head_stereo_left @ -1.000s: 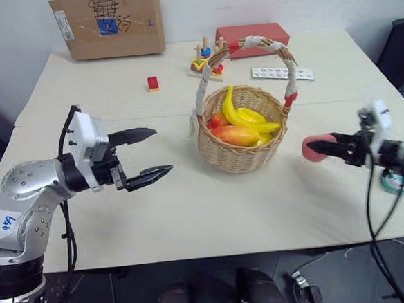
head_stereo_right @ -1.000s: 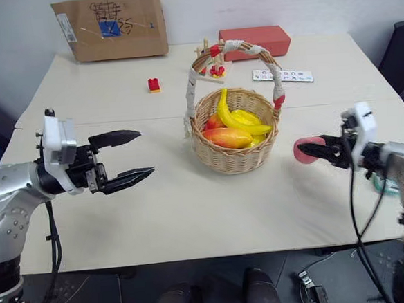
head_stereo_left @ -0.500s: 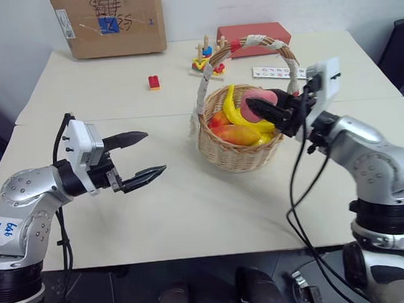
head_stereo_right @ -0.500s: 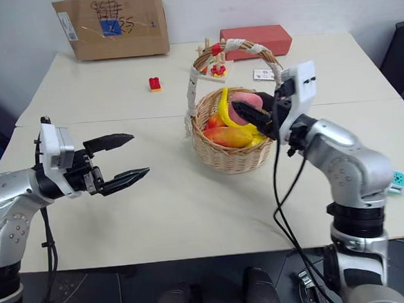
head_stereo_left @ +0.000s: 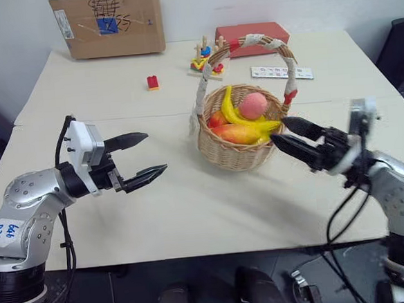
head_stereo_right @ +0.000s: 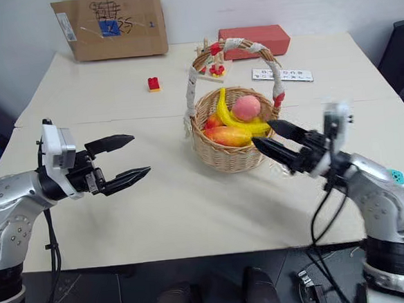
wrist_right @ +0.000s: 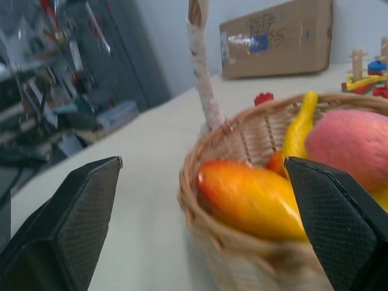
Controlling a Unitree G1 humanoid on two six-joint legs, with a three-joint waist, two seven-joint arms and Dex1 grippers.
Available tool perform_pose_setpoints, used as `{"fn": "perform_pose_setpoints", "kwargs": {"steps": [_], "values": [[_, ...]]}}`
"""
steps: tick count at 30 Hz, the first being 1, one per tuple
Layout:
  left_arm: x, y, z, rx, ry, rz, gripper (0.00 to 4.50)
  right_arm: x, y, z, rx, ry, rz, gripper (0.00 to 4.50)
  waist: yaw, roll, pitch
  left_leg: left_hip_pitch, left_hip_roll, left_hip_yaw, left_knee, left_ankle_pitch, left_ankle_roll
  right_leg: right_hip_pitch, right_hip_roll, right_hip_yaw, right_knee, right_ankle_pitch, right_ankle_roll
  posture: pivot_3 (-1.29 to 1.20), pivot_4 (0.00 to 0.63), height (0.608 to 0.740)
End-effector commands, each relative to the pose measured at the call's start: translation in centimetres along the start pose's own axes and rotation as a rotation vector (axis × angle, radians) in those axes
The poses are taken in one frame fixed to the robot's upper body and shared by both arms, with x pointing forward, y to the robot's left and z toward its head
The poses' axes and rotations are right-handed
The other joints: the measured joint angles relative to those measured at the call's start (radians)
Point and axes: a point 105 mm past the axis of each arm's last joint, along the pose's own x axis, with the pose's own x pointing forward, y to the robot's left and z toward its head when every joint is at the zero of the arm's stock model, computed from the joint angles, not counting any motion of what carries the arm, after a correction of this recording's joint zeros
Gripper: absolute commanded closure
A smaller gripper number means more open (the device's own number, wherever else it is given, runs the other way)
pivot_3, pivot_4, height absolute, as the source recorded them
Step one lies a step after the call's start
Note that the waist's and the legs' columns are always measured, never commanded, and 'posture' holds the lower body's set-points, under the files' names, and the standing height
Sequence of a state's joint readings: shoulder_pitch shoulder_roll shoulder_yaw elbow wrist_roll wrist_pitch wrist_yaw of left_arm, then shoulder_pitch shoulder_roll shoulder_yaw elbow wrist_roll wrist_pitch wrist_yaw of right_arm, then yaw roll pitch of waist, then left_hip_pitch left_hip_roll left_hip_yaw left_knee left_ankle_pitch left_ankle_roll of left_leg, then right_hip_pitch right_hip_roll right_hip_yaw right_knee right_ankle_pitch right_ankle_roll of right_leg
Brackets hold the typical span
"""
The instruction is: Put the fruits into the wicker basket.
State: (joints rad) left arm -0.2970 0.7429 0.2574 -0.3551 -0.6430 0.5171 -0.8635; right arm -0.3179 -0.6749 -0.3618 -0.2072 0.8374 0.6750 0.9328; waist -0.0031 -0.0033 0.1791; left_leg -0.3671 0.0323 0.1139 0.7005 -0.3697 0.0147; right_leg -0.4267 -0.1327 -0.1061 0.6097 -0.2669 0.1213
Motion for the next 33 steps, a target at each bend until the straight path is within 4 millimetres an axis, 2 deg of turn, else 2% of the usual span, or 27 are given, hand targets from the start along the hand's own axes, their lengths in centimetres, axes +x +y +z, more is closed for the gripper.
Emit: {"fn": "perform_pose_setpoints", "kwargs": {"steps": [1, 4, 8, 13, 18, 22, 26, 31, 32, 33], "values": [[-0.2, -0.2, 1.3, 0.062, -0.027, -0.016, 0.0, -2.6, -3.9, 2.2, -0.202, 0.018, -0.077, 0.01, -0.004, 0.0, 0.0, 0.001, 0.0, 0.002, 0.0, 0.0, 0.0, 0.0, 0.0, 0.001, 0.0, 0.0, 0.0, 0.0, 0.15, 0.74], [-0.1, -0.2, 1.6, 0.056, -0.042, -0.033, 0.0, -3.2, -7.0, 3.4, -0.357, 0.087, -0.087, 0.01, -0.01, 0.0, 0.001, 0.003, 0.0, 0.006, -0.001, 0.001, 0.001, 0.0, -0.001, 0.004, 0.0, 0.002, 0.0, 0.0, 0.15, 0.74], [0.1, -0.1, 1.9, 0.06, -0.051, -0.049, 0.0, -0.7, -8.7, 4.1, -0.392, 0.139, 0.007, 0.01, -0.028, 0.0, 0.001, 0.004, 0.002, 0.006, -0.002, 0.002, -0.001, -0.001, 0.001, 0.003, 0.001, 0.001, -0.001, 0.0, 0.15, 0.74], [0.6, -0.6, 2.0, 0.056, -0.048, -0.091, 0.0, 3.7, -8.7, 4.8, -0.346, 0.169, 0.137, 0.01, -0.034, 0.001, 0.001, 0.004, 0.002, 0.006, -0.003, 0.002, -0.001, -0.002, 0.001, 0.003, 0.001, 0.001, -0.001, 0.0, 0.15, 0.74], [0.4, -0.9, 2.2, 0.062, -0.041, -0.096, 0.0, 6.8, -8.1, 4.2, -0.332, 0.193, 0.214, 0.01, -0.027, 0.001, 0.001, 0.0, 0.002, 0.003, -0.001, 0.002, -0.001, -0.003, 0.0, 0.001, 0.001, 0.001, -0.001, 0.0, 0.15, 0.74], [-0.1, -1.1, 2.3, 0.069, -0.035, -0.073, 0.0, 8.3, -7.3, 3.6, -0.313, 0.225, 0.271, 0.84, -0.026, 0.001, 0.001, -0.001, 0.001, 0.001, -0.001, 0.002, -0.001, -0.003, -0.001, 0.0, 0.001, 0.001, -0.001, 0.0, 0.15, 0.74], [-0.3, -1.4, 2.3, 0.068, -0.036, -0.056, 0.0, 8.5, -7.3, 4.1, -0.316, 0.168, 0.261, 2.15, -0.027, 0.001, 0.001, -0.002, 0.001, 0.0, -0.001, 0.002, -0.001, -0.003, -0.001, 0.0, 0.001, 0.001, -0.001, 0.0, 0.15, 0.74], [-0.3, -1.7, 2.2, 0.063, -0.04, -0.052, 0.0, 7.0, -7.4, 4.6, -0.282, 0.124, 0.266, 3.86, -0.027, 0.001, 0.001, -0.001, 0.001, 0.0, -0.001, 0.002, -0.002, -0.003, -0.001, 0.0, 0.002, 0.001, -0.001, 0.0, 0.15, 0.74], [-0.1, -1.6, 2.2, 0.06, -0.043, -0.055, 0.0, 6.3, -7.5, 4.7, -0.278, 0.123, 0.265, 4.16, -0.025, 0.001, 0.001, -0.001, 0.001, 0.0, -0.001, 0.002, -0.002, -0.003, -0.001, 0.0, 0.002, 0.001, -0.001, 0.0, 0.15, 0.74], [0.0, -1.6, 2.2, 0.059, -0.046, -0.057, 0.0, 5.9, -7.5, 4.8, -0.276, 0.123, 0.264, 4.27, -0.024, 0.001, 0.001, -0.002, 0.001, 0.0, -0.001, 0.002, -0.002, -0.002, -0.001, 0.0, 0.002, 0.001, -0.001, 0.0, 0.15, 0.74]]}}
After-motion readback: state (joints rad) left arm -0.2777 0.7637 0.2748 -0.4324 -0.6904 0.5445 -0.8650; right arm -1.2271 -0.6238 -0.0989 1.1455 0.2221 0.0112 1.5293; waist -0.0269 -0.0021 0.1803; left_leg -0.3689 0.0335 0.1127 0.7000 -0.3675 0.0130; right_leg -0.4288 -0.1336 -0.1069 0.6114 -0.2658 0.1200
